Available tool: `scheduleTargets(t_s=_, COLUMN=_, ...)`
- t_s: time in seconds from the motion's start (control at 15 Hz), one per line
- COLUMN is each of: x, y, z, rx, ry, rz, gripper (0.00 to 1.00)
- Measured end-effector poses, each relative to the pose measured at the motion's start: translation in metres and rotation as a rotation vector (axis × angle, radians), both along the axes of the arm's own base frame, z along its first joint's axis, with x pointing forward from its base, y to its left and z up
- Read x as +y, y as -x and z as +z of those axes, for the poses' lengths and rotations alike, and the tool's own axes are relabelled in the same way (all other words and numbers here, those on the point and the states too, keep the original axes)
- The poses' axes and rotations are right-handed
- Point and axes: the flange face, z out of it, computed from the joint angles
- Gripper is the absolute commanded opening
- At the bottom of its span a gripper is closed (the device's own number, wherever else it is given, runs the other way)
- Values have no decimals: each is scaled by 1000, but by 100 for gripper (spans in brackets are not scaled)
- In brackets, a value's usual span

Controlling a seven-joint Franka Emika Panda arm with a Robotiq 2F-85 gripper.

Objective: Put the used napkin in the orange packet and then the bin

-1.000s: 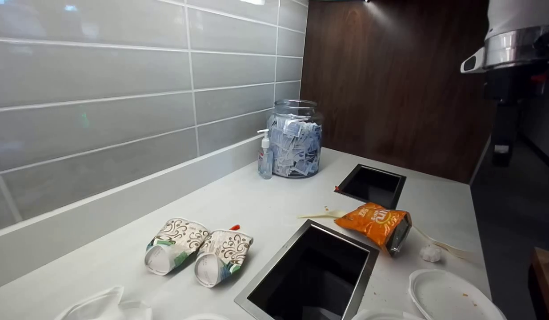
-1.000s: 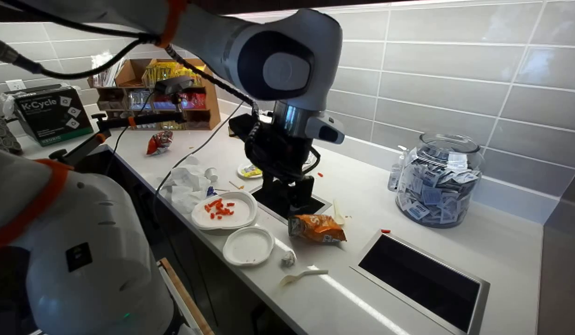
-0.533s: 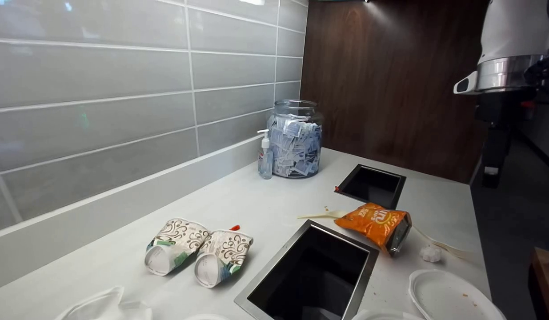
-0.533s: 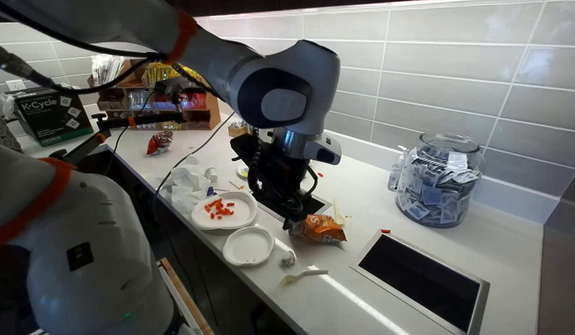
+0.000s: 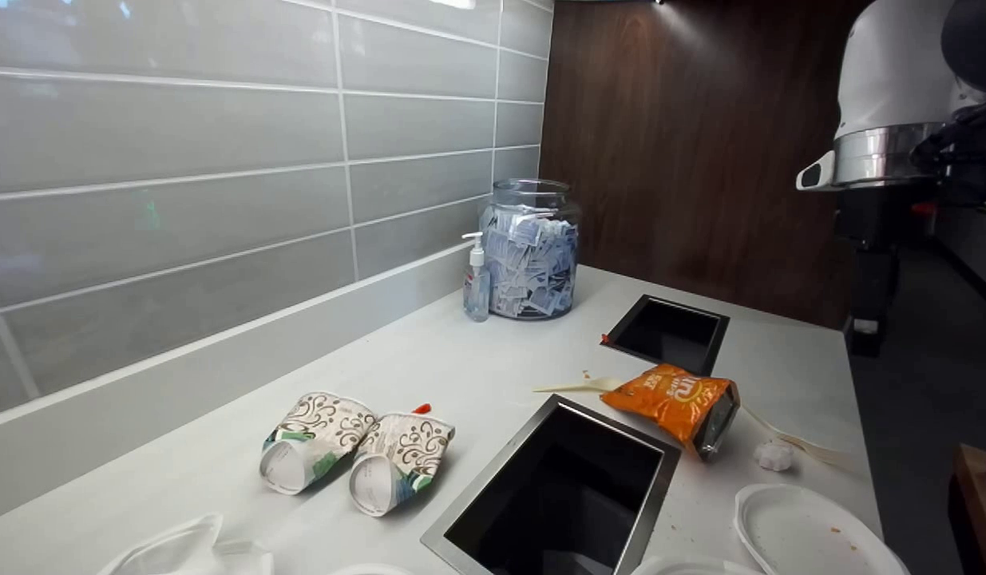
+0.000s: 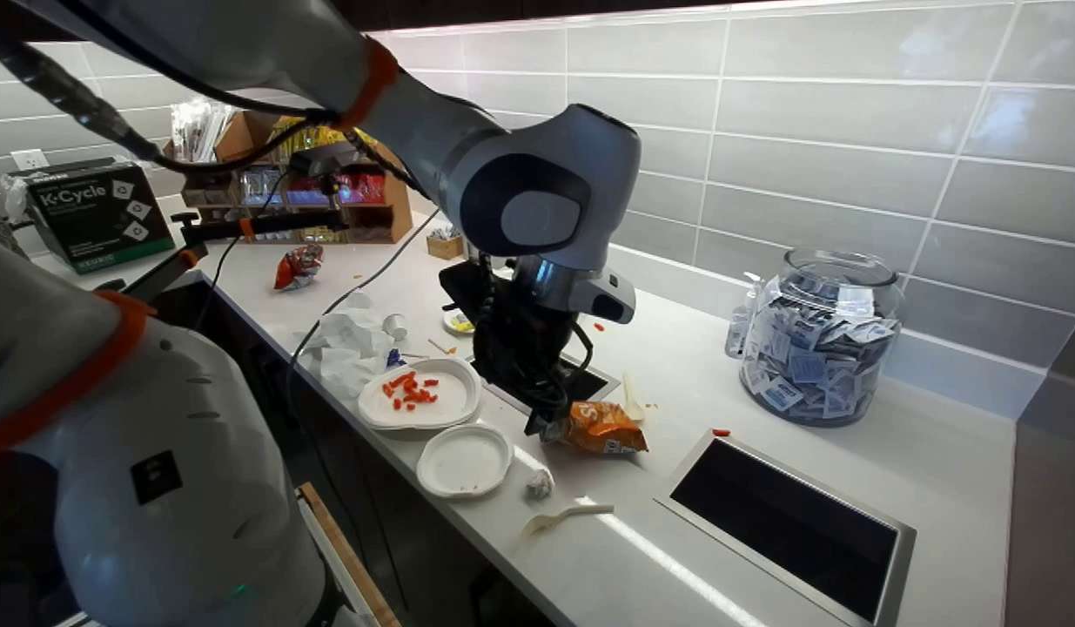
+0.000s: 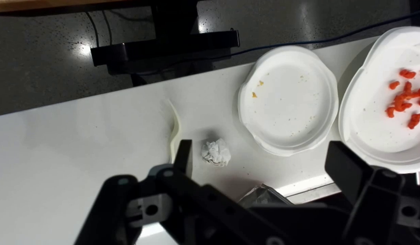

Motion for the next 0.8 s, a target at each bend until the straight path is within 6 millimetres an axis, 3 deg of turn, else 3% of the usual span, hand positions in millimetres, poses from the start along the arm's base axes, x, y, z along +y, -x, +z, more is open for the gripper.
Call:
scheduleTargets(t_s=0.27, x=0, y=-2, z=-3, rx=24, ry=36, rz=-19, gripper=100)
scheduleTargets(t_s=0.8, x=6, y=1, z=-80, rx=264, ry=79, rz=-23, gripper=100)
